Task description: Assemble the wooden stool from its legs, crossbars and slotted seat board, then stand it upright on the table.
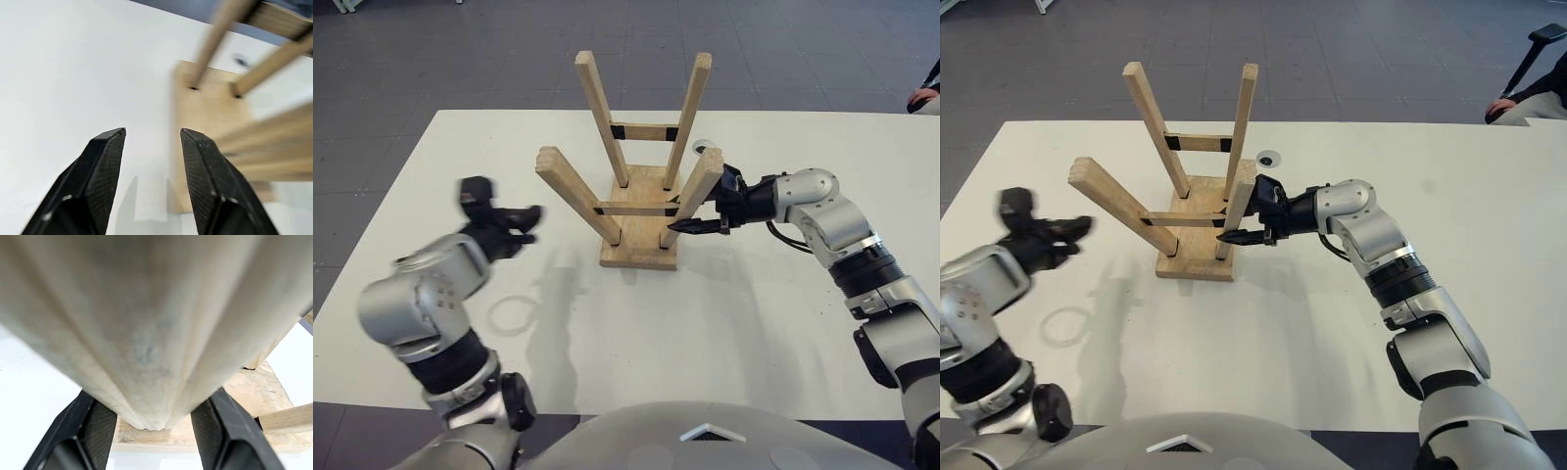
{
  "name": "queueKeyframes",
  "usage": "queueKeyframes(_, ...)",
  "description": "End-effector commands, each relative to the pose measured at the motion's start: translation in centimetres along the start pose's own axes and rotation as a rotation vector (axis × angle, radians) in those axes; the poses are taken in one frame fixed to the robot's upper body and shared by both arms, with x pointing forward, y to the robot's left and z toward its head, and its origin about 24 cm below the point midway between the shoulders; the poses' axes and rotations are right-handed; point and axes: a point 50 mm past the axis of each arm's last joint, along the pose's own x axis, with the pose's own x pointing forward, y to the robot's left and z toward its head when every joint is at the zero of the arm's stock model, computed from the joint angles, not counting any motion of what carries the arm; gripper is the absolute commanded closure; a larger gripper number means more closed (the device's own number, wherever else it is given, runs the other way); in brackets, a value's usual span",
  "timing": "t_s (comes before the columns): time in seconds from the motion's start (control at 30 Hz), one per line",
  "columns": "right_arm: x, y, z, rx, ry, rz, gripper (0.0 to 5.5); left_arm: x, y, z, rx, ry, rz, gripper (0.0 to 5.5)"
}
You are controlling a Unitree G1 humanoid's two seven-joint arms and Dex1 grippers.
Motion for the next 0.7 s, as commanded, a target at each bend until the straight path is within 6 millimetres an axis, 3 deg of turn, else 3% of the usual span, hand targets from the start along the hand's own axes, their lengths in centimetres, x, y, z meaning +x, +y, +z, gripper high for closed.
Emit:
queueKeyframes(0.03,0.3,6.2,-11.6,0.342,0.512,0.128,3.47,-0.1,-10.2,-0.8,0.049,-0.084,-0.540,3.39)
queueKeyframes(0.2,-0.3,6.3,-11.7,0.348,0.517,0.129,3.47,-0.8,-8.9,-2.6,0.091,0.038,-0.527,3.39)
queueKeyframes(0.37,-1.4,6.3,-10.9,0.301,0.369,0.223,3.47,-0.8,-6.7,-3.1,0.117,0.118,-0.486,3.39)
queueKeyframes(0.53,-2.4,3.6,-8.6,0.263,0.260,0.131,3.47,-0.8,-6.6,-3.2,0.135,0.134,-0.496,3.39)
queueKeyframes(0.7,-2.5,2.4,-6.2,0.262,0.126,0.113,3.47,-0.8,-6.3,-3.3,0.140,0.144,-0.489,3.39)
